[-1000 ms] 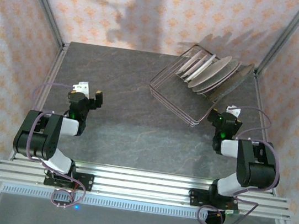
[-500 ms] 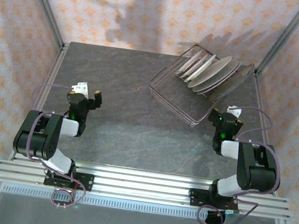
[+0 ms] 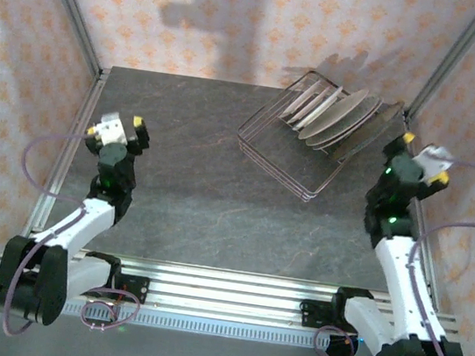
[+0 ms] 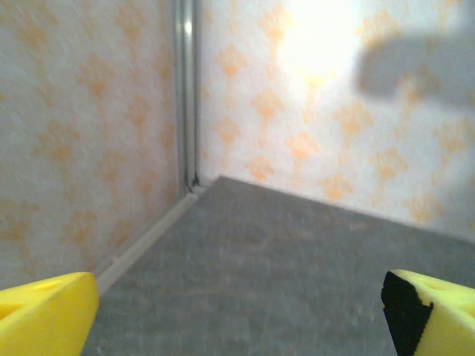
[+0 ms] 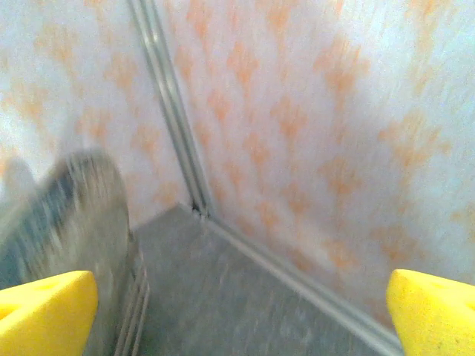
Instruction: Unload the plates from the dish rack
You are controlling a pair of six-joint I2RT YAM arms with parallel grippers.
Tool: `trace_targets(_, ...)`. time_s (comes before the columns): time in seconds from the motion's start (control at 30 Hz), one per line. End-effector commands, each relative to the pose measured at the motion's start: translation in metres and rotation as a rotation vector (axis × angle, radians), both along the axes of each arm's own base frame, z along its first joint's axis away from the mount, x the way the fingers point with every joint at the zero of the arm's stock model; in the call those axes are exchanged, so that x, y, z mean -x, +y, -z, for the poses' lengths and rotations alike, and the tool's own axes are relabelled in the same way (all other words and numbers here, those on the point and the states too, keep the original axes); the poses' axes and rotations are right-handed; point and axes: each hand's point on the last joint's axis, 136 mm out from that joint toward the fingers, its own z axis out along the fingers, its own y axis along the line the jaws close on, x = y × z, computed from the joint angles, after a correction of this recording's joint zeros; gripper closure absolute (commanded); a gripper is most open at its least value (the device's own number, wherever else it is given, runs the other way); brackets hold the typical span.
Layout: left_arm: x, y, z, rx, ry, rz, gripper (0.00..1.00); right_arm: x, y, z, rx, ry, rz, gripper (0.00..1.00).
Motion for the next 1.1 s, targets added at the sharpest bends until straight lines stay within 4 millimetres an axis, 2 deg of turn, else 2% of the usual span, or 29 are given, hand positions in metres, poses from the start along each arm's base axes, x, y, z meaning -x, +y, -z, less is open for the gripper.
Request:
trace_targets(0.0, 0.008, 0.019, -0.067, 0.092, -0.031, -0.165, 0.01, 0.031, -0.010, -0.038, -0.221, 0.004, 0.070, 0.01)
trace_targets(0.03, 0.007, 0.014, -0.075, 0.184, 0.049, -0.142, 0.01, 0.044, -0.013, -0.037, -0.327, 0.006, 0.131, 0.01)
trace_targets(0.07, 0.006, 0.002, -0.086, 0.244, 0.134, -0.070, 0.01, 0.047, -0.012, -0.037, -0.389, 0.024, 0.117, 0.01)
trace_targets(0.13, 0.002, 0.000, -0.105, 0.381, 0.079, -0.071, 0.01, 0.028, 0.000, -0.047, -0.467, 0.038, -0.047, 0.01)
trace_targets(0.23, -0.014, -0.007, -0.111, 0.621, -0.013, 0.024, 0.01, 0.027, 0.004, -0.060, -0.501, 0.096, -0.052, 0.01)
trace_targets(0.3, -0.024, -0.020, -0.115, 0.660, 0.046, 0.061, 0.01, 0.026, 0.005, -0.065, -0.494, 0.178, -0.044, 0.01)
trace_targets(0.43, -0.038, -0.069, -0.126, 0.608, 0.178, 0.212, 0.01, 0.021, 0.014, -0.058, -0.502, 0.356, -0.059, 0.01)
trace_targets(0.53, -0.042, -0.108, -0.121, 0.652, 0.232, 0.342, 0.01, 0.008, 0.025, -0.040, -0.543, 0.498, -0.089, 0.00)
trace_targets(0.67, -0.035, -0.163, -0.119, 0.627, 0.316, 0.506, 0.01, -0.012, 0.042, -0.023, -0.512, 0.657, -0.128, 0.00)
trace_targets(0.77, -0.024, -0.203, -0.126, 0.604, 0.354, 0.667, 0.01, -0.028, 0.049, -0.006, -0.516, 0.738, -0.170, 0.08)
trace_targets(0.87, -0.007, -0.240, -0.135, 0.582, 0.363, 0.828, 0.01, -0.042, 0.051, 0.009, -0.502, 0.798, -0.193, 0.13)
trace_targets(0.97, 0.009, -0.262, -0.143, 0.524, 0.372, 0.929, 0.01, -0.057, 0.049, 0.019, -0.479, 0.830, -0.202, 0.17)
trace_targets(1.07, 0.019, -0.269, -0.151, 0.498, 0.366, 0.972, 0.01, -0.073, 0.052, 0.030, -0.485, 0.855, -0.216, 0.21)
